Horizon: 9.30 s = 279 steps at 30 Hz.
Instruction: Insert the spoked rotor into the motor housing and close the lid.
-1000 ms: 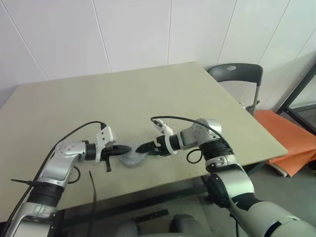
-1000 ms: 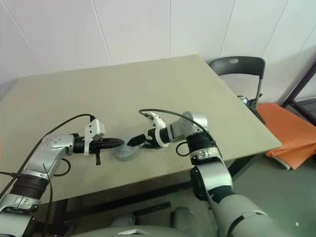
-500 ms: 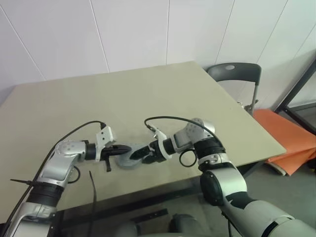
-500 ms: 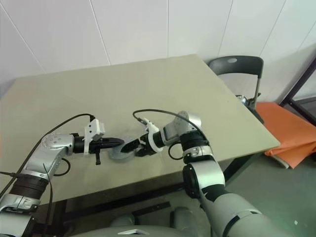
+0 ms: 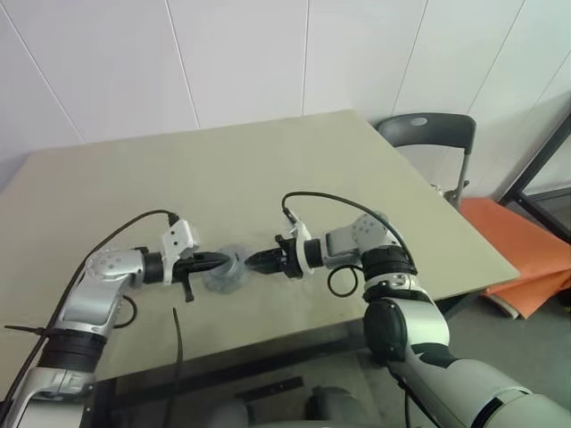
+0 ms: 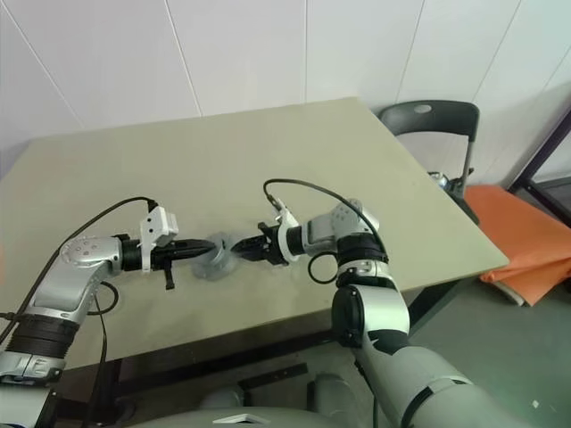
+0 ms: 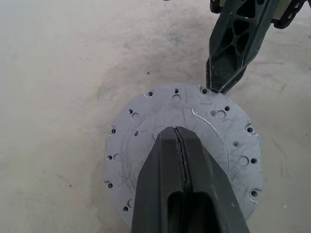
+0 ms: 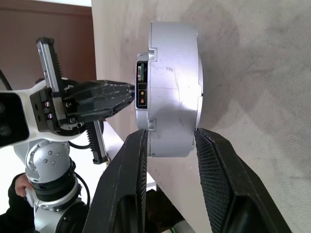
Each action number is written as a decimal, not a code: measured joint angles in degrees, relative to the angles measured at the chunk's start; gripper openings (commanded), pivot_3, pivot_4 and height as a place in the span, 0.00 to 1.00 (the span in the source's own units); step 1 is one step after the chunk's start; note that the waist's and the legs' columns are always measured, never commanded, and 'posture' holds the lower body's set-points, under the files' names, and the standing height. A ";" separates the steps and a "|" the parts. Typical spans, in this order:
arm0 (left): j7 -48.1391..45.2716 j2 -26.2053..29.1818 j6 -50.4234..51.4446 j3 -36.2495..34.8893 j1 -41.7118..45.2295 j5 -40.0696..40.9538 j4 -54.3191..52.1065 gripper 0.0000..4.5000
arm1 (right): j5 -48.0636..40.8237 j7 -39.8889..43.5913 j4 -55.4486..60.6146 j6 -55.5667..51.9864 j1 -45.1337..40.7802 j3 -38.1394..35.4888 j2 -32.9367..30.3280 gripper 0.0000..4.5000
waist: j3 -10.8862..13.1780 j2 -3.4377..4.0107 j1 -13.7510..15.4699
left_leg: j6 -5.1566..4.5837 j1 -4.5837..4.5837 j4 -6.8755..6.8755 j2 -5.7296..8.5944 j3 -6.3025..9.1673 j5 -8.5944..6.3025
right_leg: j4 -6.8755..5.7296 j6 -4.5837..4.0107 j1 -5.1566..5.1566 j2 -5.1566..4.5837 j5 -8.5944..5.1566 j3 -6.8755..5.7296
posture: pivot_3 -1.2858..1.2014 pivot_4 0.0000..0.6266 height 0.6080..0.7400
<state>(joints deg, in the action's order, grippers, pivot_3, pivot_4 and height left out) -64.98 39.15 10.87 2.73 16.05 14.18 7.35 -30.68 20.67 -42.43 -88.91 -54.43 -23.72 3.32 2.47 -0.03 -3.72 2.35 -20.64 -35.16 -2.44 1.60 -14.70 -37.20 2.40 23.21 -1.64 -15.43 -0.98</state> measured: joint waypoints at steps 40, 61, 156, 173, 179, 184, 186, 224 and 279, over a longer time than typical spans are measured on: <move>0.37 0.74 -2.79 2.49 2.56 -2.27 5.99 0.00 | -1.50 7.00 10.37 3.66 4.88 16.19 -2.65 0.93 | -0.04 -0.07 -0.24 | 0.00 0.19 -0.01 0.00 -0.07 0.00 | -0.17 0.21 -0.01 0.16 -0.13 0.29 | 0.52 0.00 1.00; 1.30 0.59 -3.43 1.97 2.27 -2.26 6.58 0.00 | 0.69 -3.35 10.56 5.63 4.98 12.57 2.98 0.99 | -0.04 -0.08 -0.25 | 0.00 0.21 -0.02 -0.01 -0.08 0.00 | -0.19 0.21 -0.01 0.15 -0.12 0.31 | 0.52 0.00 1.00; 59.88 -29.27 42.07 -34.66 -11.23 62.86 -13.23 0.99 | -10.37 0.76 -9.70 34.29 -4.29 0.85 4.06 0.28 | 0.10 -0.68 -0.22 | -0.06 0.04 -0.07 0.03 -0.23 -0.04 | -0.16 -0.01 0.13 0.20 0.03 0.64 | 0.52 0.00 1.00; 61.80 -30.88 37.73 -32.13 -2.48 70.72 -0.37 0.80 | -10.93 2.41 -9.35 32.04 -4.27 4.13 4.07 0.28 | 0.09 -0.70 -0.18 | -0.05 0.03 -0.08 0.10 -0.23 -0.04 | -0.14 -0.02 0.12 0.21 0.03 0.64 | 0.52 0.00 1.00; 54.91 -32.45 35.00 -33.06 -1.69 70.23 3.06 0.54 | -11.33 2.95 -9.38 31.61 -4.25 3.58 4.06 0.28 | 0.10 -0.72 -0.19 | -0.05 -0.07 -0.07 0.09 -0.23 -0.04 | -0.09 -0.02 0.18 0.21 0.03 0.65 | 0.52 0.00 1.00; 50.39 -32.46 35.01 -33.08 -2.08 70.30 3.44 0.52 | -11.89 3.96 -8.67 30.49 -4.25 3.06 4.06 0.28 | 0.12 -0.75 -0.21 | -0.05 -0.11 -0.11 0.11 -0.22 -0.04 | -0.09 -0.02 0.19 0.20 0.03 0.65 | 0.52 0.00 1.00; 49.85 -32.44 35.18 -33.08 -2.22 70.54 3.45 0.52 | -11.89 4.19 -8.55 30.42 -4.25 3.06 4.06 0.28 | 0.12 -0.75 -0.21 | -0.05 -0.11 -0.10 0.11 -0.21 -0.04 | -0.09 -0.02 0.19 0.21 0.03 0.65 | 0.52 0.00 1.00; 52.12 -29.57 -7.22 -48.84 6.77 52.89 15.89 0.52 | -16.47 6.45 -5.17 33.33 -4.83 1.64 4.13 0.99 | 0.08 -0.92 1.25 | -0.04 -0.75 -0.30 0.20 0.03 -0.03 | -0.01 -0.01 0.51 0.29 0.05 0.62 | 0.52 0.00 1.00; 47.75 -18.29 -16.05 0.40 -9.39 2.56 6.04 1.00 | 16.17 4.98 -1.47 74.36 10.03 26.50 -5.27 0.40 | -0.40 0.10 0.38 | 0.20 -1.26 -0.75 1.02 -0.04 -0.23 | 0.44 0.96 0.72 1.00 0.44 3.24 | 0.52 0.00 1.00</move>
<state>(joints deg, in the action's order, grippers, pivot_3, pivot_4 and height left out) -17.22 20.86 -5.18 3.13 6.65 16.74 13.40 -14.51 25.65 -43.91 -14.55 -44.40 2.78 -1.95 2.07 0.07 -3.34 2.56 -21.90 -35.91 -1.42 1.55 -14.94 -36.75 3.36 23.93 -0.64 -14.99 2.26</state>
